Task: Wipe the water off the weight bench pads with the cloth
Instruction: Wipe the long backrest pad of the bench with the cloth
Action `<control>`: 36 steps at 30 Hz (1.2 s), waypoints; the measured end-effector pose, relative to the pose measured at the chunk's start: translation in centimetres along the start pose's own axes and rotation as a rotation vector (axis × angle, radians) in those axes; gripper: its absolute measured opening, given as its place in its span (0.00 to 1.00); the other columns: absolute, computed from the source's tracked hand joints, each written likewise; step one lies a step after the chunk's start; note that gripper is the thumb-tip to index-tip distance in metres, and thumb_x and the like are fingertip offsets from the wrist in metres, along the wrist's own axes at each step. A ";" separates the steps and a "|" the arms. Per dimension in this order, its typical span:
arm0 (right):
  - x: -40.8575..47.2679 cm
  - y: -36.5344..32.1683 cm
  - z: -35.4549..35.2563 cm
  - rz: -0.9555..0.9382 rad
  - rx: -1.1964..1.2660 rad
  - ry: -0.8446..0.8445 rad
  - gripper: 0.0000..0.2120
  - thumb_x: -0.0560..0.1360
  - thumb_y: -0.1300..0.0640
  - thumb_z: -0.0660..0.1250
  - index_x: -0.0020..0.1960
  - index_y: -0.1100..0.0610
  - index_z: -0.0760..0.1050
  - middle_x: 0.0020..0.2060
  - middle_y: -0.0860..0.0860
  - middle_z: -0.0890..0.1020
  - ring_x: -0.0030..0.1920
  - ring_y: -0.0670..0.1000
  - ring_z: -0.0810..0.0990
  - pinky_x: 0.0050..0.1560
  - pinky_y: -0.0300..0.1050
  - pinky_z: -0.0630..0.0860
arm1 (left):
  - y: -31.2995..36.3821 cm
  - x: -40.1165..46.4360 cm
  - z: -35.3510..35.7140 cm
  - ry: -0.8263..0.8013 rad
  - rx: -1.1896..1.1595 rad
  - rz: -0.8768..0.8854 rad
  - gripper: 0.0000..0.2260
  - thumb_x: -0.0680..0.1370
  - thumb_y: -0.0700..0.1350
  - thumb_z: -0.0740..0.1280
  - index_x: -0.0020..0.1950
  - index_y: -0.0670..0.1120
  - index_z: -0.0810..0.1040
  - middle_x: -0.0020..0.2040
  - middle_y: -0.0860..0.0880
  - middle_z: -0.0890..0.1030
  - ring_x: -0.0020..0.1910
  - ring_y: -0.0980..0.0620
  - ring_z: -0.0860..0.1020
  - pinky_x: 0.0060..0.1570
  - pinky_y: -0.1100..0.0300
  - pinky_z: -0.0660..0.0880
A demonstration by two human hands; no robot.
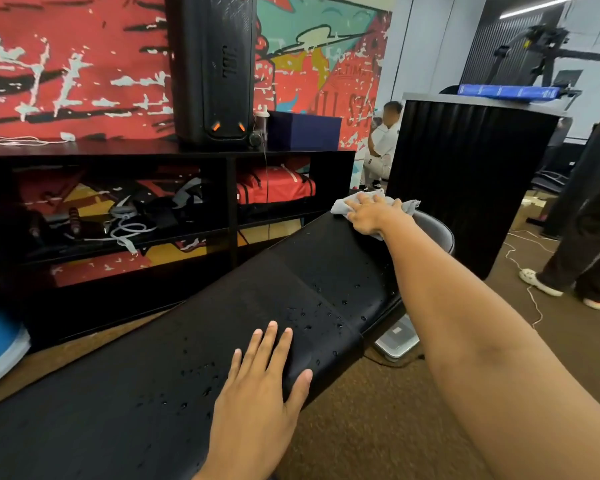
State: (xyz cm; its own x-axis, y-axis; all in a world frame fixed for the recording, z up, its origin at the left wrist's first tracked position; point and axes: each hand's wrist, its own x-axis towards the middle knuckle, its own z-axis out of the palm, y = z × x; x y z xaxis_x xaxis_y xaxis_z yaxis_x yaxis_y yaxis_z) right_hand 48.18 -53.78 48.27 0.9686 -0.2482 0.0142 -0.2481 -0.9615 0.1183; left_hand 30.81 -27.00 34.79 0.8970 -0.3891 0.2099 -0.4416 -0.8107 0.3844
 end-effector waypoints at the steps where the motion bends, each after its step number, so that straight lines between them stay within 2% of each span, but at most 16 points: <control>1: 0.0 -0.4 0.0 -0.011 -0.005 0.003 0.23 0.81 0.49 0.47 0.76 0.47 0.52 0.77 0.49 0.50 0.76 0.58 0.45 0.70 0.69 0.46 | 0.0 0.0 0.0 0.012 0.006 0.002 0.39 0.59 0.71 0.21 0.69 0.62 0.32 0.70 0.62 0.33 0.70 0.63 0.33 0.67 0.64 0.34; 3: -0.1 -1.5 0.1 -0.034 -0.009 0.003 0.22 0.81 0.49 0.48 0.75 0.47 0.54 0.77 0.49 0.51 0.76 0.57 0.46 0.70 0.68 0.47 | 0.2 0.0 -0.3 0.043 0.012 -0.001 0.39 0.61 0.71 0.24 0.71 0.62 0.34 0.70 0.63 0.34 0.69 0.64 0.34 0.67 0.65 0.34; 6: -0.6 -3.0 0.4 -0.081 -0.019 -0.022 0.23 0.81 0.48 0.47 0.76 0.46 0.51 0.77 0.49 0.49 0.77 0.57 0.44 0.71 0.68 0.46 | 0.3 0.1 -0.5 0.065 0.016 -0.005 0.34 0.68 0.69 0.32 0.74 0.62 0.39 0.70 0.63 0.36 0.69 0.65 0.35 0.67 0.65 0.36; 10: -1.7 -4.4 1.1 -0.153 -0.012 -0.032 0.24 0.82 0.48 0.46 0.77 0.46 0.49 0.78 0.48 0.48 0.77 0.57 0.44 0.71 0.68 0.42 | 0.3 -0.1 -0.2 0.072 0.042 -0.012 0.39 0.63 0.69 0.28 0.74 0.62 0.41 0.71 0.63 0.37 0.68 0.65 0.36 0.68 0.65 0.37; 12: -2.5 -4.6 1.5 -0.176 0.001 -0.028 0.23 0.82 0.48 0.46 0.77 0.45 0.49 0.78 0.48 0.49 0.77 0.56 0.45 0.71 0.68 0.42 | 0.4 -0.1 -0.3 0.088 0.040 -0.009 0.37 0.65 0.69 0.30 0.74 0.62 0.40 0.72 0.63 0.37 0.68 0.65 0.35 0.67 0.65 0.37; 15: -3.6 -4.3 2.0 -0.199 0.022 -0.013 0.23 0.82 0.48 0.45 0.76 0.44 0.50 0.77 0.46 0.50 0.77 0.55 0.46 0.71 0.67 0.42 | 0.6 -0.1 -0.6 0.082 0.038 -0.007 0.28 0.77 0.66 0.43 0.75 0.60 0.40 0.75 0.61 0.39 0.68 0.65 0.35 0.69 0.64 0.38; 17: -4.1 -3.8 2.3 -0.197 0.029 -0.006 0.23 0.82 0.48 0.44 0.76 0.44 0.49 0.77 0.46 0.49 0.77 0.54 0.46 0.72 0.66 0.43 | 0.6 -0.1 -0.6 0.077 0.034 0.000 0.27 0.78 0.64 0.45 0.75 0.60 0.40 0.74 0.61 0.38 0.67 0.65 0.35 0.70 0.64 0.39; 19: -4.5 -3.1 2.4 -0.183 0.028 -0.002 0.23 0.82 0.48 0.43 0.76 0.43 0.49 0.77 0.46 0.49 0.77 0.53 0.46 0.72 0.65 0.43 | 0.5 0.0 -0.6 0.062 0.022 0.003 0.28 0.77 0.65 0.43 0.74 0.61 0.39 0.74 0.62 0.38 0.68 0.65 0.35 0.70 0.64 0.38; 21: -4.9 -2.2 2.3 -0.162 0.024 0.000 0.23 0.82 0.48 0.43 0.76 0.44 0.48 0.77 0.46 0.49 0.77 0.53 0.46 0.72 0.65 0.44 | 0.4 0.0 -0.3 0.071 0.029 0.011 0.30 0.72 0.69 0.36 0.73 0.61 0.38 0.74 0.62 0.38 0.68 0.65 0.35 0.69 0.64 0.39; 24: -5.7 -0.4 2.0 -0.110 0.009 0.015 0.23 0.82 0.49 0.43 0.77 0.44 0.49 0.77 0.45 0.48 0.77 0.53 0.47 0.72 0.65 0.45 | 0.1 0.1 0.1 0.105 0.020 -0.016 0.38 0.63 0.72 0.26 0.72 0.64 0.39 0.73 0.64 0.38 0.68 0.65 0.37 0.72 0.64 0.46; 25: -6.0 0.4 2.0 -0.082 0.008 0.032 0.23 0.82 0.49 0.44 0.77 0.44 0.49 0.77 0.45 0.49 0.77 0.53 0.47 0.72 0.65 0.46 | 0.0 0.2 0.4 0.132 0.047 -0.004 0.39 0.63 0.72 0.24 0.72 0.65 0.42 0.73 0.64 0.41 0.69 0.65 0.40 0.72 0.64 0.51; 27: -6.5 1.8 1.7 -0.016 0.023 0.067 0.23 0.82 0.48 0.44 0.76 0.44 0.50 0.77 0.46 0.49 0.77 0.53 0.47 0.72 0.64 0.46 | 0.2 0.4 0.1 0.125 0.045 -0.022 0.36 0.69 0.71 0.28 0.72 0.64 0.56 0.73 0.63 0.56 0.69 0.64 0.52 0.66 0.63 0.64; 28: -6.6 2.4 1.5 0.016 0.034 0.081 0.23 0.82 0.47 0.45 0.76 0.44 0.50 0.77 0.47 0.50 0.77 0.54 0.47 0.72 0.64 0.46 | 0.3 0.5 0.1 0.114 0.037 -0.036 0.35 0.70 0.71 0.30 0.71 0.64 0.58 0.73 0.63 0.57 0.68 0.64 0.54 0.65 0.63 0.64; 33: -5.3 3.3 0.8 0.098 0.056 0.076 0.23 0.81 0.44 0.46 0.76 0.43 0.50 0.78 0.49 0.49 0.77 0.57 0.46 0.71 0.67 0.44 | 0.4 0.3 -0.1 0.108 0.025 -0.019 0.37 0.63 0.70 0.28 0.72 0.66 0.45 0.72 0.66 0.42 0.68 0.66 0.40 0.69 0.66 0.48; 36: -4.7 3.2 0.6 0.085 0.052 0.062 0.23 0.81 0.45 0.46 0.76 0.44 0.50 0.78 0.49 0.49 0.77 0.57 0.46 0.72 0.67 0.44 | 0.6 0.1 -0.6 0.066 0.035 -0.038 0.40 0.60 0.69 0.27 0.73 0.65 0.41 0.71 0.66 0.37 0.67 0.66 0.36 0.72 0.65 0.47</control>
State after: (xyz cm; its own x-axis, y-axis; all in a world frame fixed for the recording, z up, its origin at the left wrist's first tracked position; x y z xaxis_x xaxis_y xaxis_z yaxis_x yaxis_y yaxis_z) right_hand 42.85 -55.74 47.98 0.9429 -0.3225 0.0833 -0.3279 -0.9427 0.0622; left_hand 30.66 -27.30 35.57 0.9092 -0.3295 0.2547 -0.4056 -0.8392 0.3622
